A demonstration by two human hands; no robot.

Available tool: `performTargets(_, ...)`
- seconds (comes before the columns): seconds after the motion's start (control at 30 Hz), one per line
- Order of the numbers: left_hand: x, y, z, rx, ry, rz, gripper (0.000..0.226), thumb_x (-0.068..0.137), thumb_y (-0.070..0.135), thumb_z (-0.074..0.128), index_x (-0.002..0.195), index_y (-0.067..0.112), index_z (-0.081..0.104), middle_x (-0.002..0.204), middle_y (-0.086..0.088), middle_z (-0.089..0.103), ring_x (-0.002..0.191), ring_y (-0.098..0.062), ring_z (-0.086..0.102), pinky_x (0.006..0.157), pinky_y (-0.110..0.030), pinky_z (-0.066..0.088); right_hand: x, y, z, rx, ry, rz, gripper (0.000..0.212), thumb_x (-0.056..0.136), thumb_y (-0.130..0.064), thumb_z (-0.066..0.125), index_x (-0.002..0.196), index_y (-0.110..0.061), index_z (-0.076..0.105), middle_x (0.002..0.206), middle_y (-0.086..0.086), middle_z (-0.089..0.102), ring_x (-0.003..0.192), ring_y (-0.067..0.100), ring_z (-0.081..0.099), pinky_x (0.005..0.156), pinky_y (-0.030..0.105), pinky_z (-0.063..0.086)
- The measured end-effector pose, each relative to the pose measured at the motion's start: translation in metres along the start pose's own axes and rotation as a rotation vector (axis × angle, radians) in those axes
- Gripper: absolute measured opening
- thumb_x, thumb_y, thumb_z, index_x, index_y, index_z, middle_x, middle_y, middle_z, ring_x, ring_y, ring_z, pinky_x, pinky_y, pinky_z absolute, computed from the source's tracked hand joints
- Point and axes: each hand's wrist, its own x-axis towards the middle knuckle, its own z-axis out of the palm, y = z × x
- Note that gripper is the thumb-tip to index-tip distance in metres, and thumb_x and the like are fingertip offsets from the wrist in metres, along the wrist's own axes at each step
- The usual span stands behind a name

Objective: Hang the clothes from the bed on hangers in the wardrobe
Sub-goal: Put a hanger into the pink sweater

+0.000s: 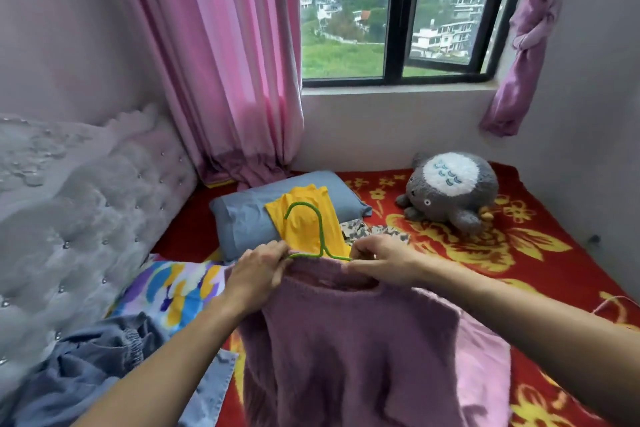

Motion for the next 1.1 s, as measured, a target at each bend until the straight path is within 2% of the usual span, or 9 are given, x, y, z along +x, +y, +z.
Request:
performTargets(0.07,-0.029,-0.004,-0.003,0.027,-0.011,-0.087,0.035,0.085,0.049,0.038,0.1,0.026,0.058,0.095,0.004,0.062,0.093,-0.022,0.06,0.078,-0.04,0.046,-0.002,-0.014,0.015,-0.155,-0.036,-0.107,0.028,0.088,-0.05,0.06,0.073,-0.027,0.054,0.066,-0.011,0.05,0.065,0.008,0.047,0.062,0.03,0.039)
performTargets(0.2,-0.112,-0.01,-0.004,0.026,0.013,-0.352,0.041,0.084,0.055,0.045,0.105,0.023,0.059,0.103,0.001,0.06,0.099,-0.022,0.058,0.083,-0.039,0.047,-0.02,-0.028,0.055,-0.239,-0.036,-0.31,0.025,0.094,-0.042,0.053,0.094,-0.02,0.067,0.089,0.002,0.069,0.086,0.022,0.062,0.068,0.033,0.041)
performTargets(0.37,-0.261,0.022,0.001,0.117,0.053,-0.722,0.031,0.093,0.035,0.055,0.118,0.017,0.057,0.115,-0.004,0.058,0.111,-0.024,0.056,0.089,-0.033,0.043,-0.073,-0.051,0.093,-0.261,-0.058,-0.565,0.029,0.095,-0.04,0.051,0.088,-0.015,0.064,0.092,0.012,0.069,0.091,0.031,0.061,0.068,0.034,0.038)
performTargets(0.57,-0.441,0.104,-0.039,0.213,0.069,-1.061,0.024,0.092,0.032,0.052,0.108,0.015,0.058,0.11,-0.006,0.06,0.106,-0.027,0.059,0.085,-0.035,0.046,-0.143,-0.128,0.131,-0.22,-0.174,-0.815,0.03,0.095,-0.043,0.048,0.083,-0.018,0.06,0.093,0.011,0.069,0.09,0.031,0.062,0.065,0.031,0.034)
performTargets(0.67,-0.53,0.143,-0.077,0.268,0.125,-1.221,0.028,0.09,0.035,0.048,0.108,0.015,0.056,0.113,-0.007,0.061,0.107,-0.029,0.059,0.084,-0.037,0.049,-0.19,-0.188,0.14,-0.189,-0.235,-0.932,0.03,0.095,-0.042,0.049,0.07,-0.024,0.048,0.092,0.011,0.068,0.089,0.03,0.061,0.066,0.033,0.037)
performTargets(0.8,-0.602,0.186,-0.117,0.315,0.22,-1.345,0.019,0.092,0.028,0.053,0.104,0.016,0.061,0.105,-0.004,0.064,0.1,-0.026,0.061,0.075,-0.031,0.045,-0.236,-0.243,0.152,-0.149,-0.267,-1.013,0.031,0.094,-0.039,0.051,0.071,-0.02,0.057,0.081,0.005,0.065,0.082,0.026,0.06,0.068,0.036,0.042)
performTargets(0.9,-0.656,0.215,-0.138,0.394,0.278,-1.396,0.019,0.093,0.032,0.051,0.106,0.02,0.06,0.109,-0.001,0.061,0.098,-0.022,0.059,0.078,-0.034,0.049,-0.275,-0.285,0.167,-0.108,-0.315,-1.072,0.033,0.092,-0.037,0.055,0.064,-0.022,0.052,0.067,-0.003,0.056,0.071,0.02,0.057,0.066,0.037,0.042)
performTargets(1.03,-0.732,0.245,-0.161,0.414,0.31,-1.47,0.022,0.095,0.034,0.05,0.111,0.021,0.057,0.114,0.0,0.058,0.102,-0.021,0.057,0.081,-0.036,0.05,-0.332,-0.342,0.197,-0.083,-0.342,-1.114,0.031,0.089,-0.033,0.059,0.065,-0.013,0.059,0.064,0.003,0.059,0.067,0.023,0.057,0.065,0.039,0.045)
performTargets(1.1,-0.776,0.259,-0.175,0.425,0.303,-1.495,0.02,0.095,0.034,0.049,0.106,0.019,0.058,0.113,-0.001,0.06,0.101,-0.02,0.058,0.079,-0.033,0.049,-0.364,-0.373,0.216,-0.072,-0.353,-1.121,0.033,0.088,-0.031,0.06,0.061,-0.013,0.055,0.059,0.001,0.054,0.064,0.021,0.054,0.063,0.038,0.042)
